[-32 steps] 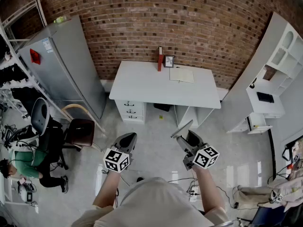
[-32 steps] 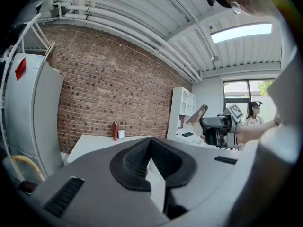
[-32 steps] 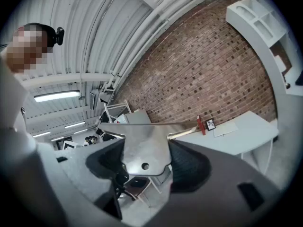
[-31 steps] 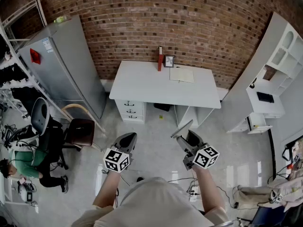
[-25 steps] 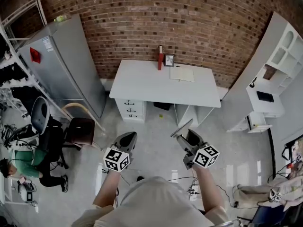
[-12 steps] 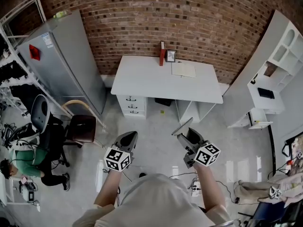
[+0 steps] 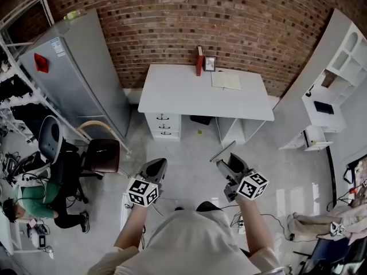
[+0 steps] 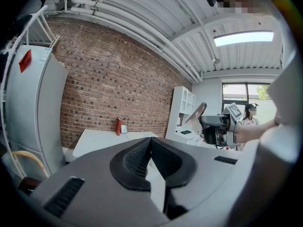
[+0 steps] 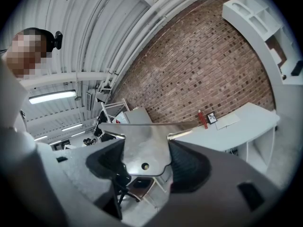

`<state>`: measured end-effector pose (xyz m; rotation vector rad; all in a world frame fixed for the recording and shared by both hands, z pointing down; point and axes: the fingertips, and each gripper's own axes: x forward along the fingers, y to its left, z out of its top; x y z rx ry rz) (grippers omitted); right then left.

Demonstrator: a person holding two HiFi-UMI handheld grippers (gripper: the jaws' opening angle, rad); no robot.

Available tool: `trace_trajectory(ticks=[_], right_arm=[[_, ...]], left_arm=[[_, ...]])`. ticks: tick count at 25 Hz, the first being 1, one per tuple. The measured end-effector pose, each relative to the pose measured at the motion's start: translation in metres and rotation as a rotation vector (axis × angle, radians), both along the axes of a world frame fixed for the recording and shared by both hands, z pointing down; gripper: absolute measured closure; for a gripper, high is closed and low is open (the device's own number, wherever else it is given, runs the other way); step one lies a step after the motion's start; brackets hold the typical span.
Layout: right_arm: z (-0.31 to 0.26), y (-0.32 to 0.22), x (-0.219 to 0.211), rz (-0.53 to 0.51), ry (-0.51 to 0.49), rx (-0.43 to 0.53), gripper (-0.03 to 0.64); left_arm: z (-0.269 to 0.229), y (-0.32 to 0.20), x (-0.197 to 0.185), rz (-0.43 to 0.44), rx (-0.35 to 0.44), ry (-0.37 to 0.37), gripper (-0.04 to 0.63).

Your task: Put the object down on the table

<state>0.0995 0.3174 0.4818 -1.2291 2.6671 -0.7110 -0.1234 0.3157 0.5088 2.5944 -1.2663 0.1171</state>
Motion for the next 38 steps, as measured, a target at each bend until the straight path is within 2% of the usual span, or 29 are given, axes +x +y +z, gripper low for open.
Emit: trace_trajectory(ticks=[9, 17, 38], right_arm=[[0.002, -0.017, 0.007, 0.026, 0.005, -0.009, 0.331], [0.014, -0.059, 0.030, 0.017, 0.011, -0.025, 0.331], [0.031, -0.247, 0.145, -0.089, 0.060, -0.058, 0.331]], left_arm=[[0.005, -0.017, 0.001, 0.007, -0.012, 0.001, 0.601], [0.008, -0.057, 0.024, -0.005, -0.022, -0.012, 0.601], [0.010, -0.227, 0.156, -0.069, -0.044, -0.027, 0.601]])
